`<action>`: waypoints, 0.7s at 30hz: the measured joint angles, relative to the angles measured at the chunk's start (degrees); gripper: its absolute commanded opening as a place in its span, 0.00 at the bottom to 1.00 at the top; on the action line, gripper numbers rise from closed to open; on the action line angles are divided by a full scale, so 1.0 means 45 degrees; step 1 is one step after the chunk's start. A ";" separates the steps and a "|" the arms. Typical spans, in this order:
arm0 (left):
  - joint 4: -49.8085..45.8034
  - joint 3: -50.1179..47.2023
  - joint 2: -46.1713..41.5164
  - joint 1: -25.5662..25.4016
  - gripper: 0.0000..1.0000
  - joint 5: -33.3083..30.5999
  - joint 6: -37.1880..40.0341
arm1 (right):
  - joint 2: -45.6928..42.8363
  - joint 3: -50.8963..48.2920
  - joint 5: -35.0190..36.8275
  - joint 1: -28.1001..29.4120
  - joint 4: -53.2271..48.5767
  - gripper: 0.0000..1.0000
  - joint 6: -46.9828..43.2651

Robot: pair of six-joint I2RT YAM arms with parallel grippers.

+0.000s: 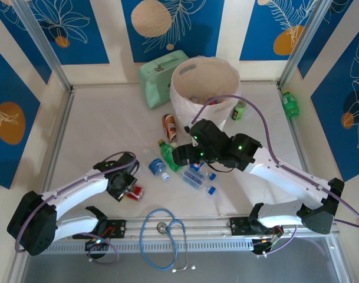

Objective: Put the plastic bottles in the bin

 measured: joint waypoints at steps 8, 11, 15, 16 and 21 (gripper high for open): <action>-0.1345 0.2001 -0.0520 -0.0947 0.55 -0.0180 0.0602 | -0.0267 0.0005 -0.0549 -0.0083 0.0073 0.79 0.0136; -0.1637 0.3536 -0.0753 -0.1229 0.55 -0.0321 0.1311 | -0.0408 0.0010 -0.1477 -0.0345 0.0374 0.80 0.0189; -0.1287 0.5683 -0.0544 -0.1268 0.55 -0.0369 0.2803 | -0.0525 0.0010 -0.3031 -0.0826 0.1030 0.84 0.0432; -0.0962 0.6149 -0.0418 -0.1268 0.55 -0.0345 0.3245 | -0.0578 0.0010 -0.3419 -0.0918 0.1224 0.86 0.0510; 0.1185 0.7067 0.0000 -0.1268 0.55 0.0233 0.4779 | -0.0918 0.0005 -0.4663 -0.1277 0.1894 0.89 0.0845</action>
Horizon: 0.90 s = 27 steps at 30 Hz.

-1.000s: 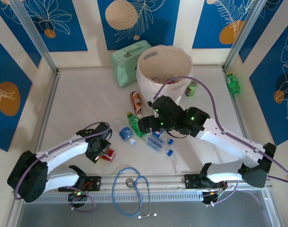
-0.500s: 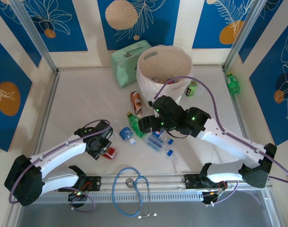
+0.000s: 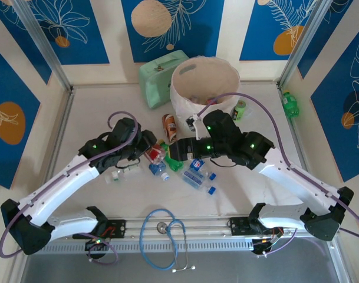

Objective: Put the plastic bottles in the bin

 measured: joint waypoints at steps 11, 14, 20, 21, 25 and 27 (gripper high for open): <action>0.2919 0.0597 0.0816 0.0034 0.58 0.2686 0.1583 | -0.0063 -0.0199 -0.1501 -0.1297 0.1030 0.93 0.0714; 0.3405 0.0612 0.0811 0.0092 0.59 0.3181 0.1710 | 0.0068 -0.0199 -0.1501 -0.1239 0.0971 0.93 0.0709; 0.3983 0.0612 0.0821 0.0170 0.60 0.3988 0.1807 | 0.0219 -0.0165 -0.1443 -0.1015 0.0763 0.92 0.0699; 0.4022 0.0627 0.0831 0.0170 0.60 0.4109 0.1807 | 0.0321 -0.0121 -0.1394 -0.0957 0.0651 0.91 0.0670; 0.3920 0.1025 0.1044 0.0228 0.61 0.4527 0.1914 | 0.1112 0.0529 -0.0913 -0.0792 -0.0049 0.86 0.0466; 0.3789 0.1273 0.1190 0.0253 0.61 0.4692 0.2064 | 0.1428 0.0821 -0.0709 -0.0743 -0.0282 0.84 0.0306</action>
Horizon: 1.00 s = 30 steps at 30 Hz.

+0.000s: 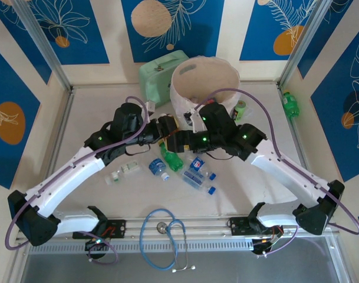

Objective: Put the plastic bottles in the bin

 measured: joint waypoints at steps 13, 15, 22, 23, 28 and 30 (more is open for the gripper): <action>-0.0607 0.0325 0.0491 0.0204 0.69 0.0753 0.0015 | 0.0355 0.0617 0.0879 0.0432 -0.0665 0.58 -0.0525; -0.0559 0.0325 0.0491 0.0243 0.83 0.0840 -0.0087 | 0.0359 0.0617 0.0928 0.0452 -0.0665 0.57 -0.0529; -0.0986 0.0617 0.0476 0.0850 1.00 0.0772 0.0262 | 0.0350 0.0617 0.0957 0.0593 -0.0670 0.56 -0.0505; -0.1205 0.0869 0.0476 0.1141 1.00 0.0729 0.0408 | 0.0350 0.0617 0.0981 0.0597 -0.0675 0.56 -0.0505; -0.2021 0.2152 -0.0010 0.2705 1.00 -0.0180 0.1447 | 0.0350 0.1005 0.1248 0.0549 -0.0923 0.55 -0.0563; -0.2414 0.2560 -0.0520 0.3094 1.00 -0.0874 0.2118 | 0.0350 0.1511 0.1341 0.0413 -0.1122 0.55 -0.0680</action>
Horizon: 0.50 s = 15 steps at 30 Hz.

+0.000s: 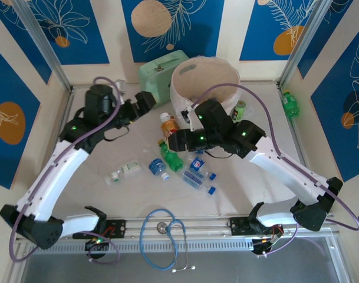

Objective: Put the plastic bottles in the bin

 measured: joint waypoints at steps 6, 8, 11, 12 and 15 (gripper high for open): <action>-0.1122 0.0393 -0.1112 0.0053 1.00 -0.1331 0.2040 | -0.0015 0.2307 0.0277 -0.1375 -0.0325 0.55 -0.0525; -0.1496 0.0238 -0.1185 0.0053 1.00 -0.1637 0.2628 | -0.0010 0.3065 0.0335 -0.2166 -0.0364 0.55 -0.0675; -0.2074 -0.0359 -0.1200 0.0053 1.00 -0.2006 0.3342 | 0.0155 0.3978 0.0253 -0.3517 -0.0437 0.55 -0.0792; -0.2273 -0.0670 -0.1200 0.0053 1.00 -0.2166 0.3565 | 0.0301 0.4260 0.0223 -0.3963 -0.0466 0.55 -0.0831; -0.2807 -0.1608 -0.1200 0.0053 1.00 -0.2555 0.3973 | 0.1010 0.4959 0.0175 -0.4988 -0.0529 0.55 -0.0967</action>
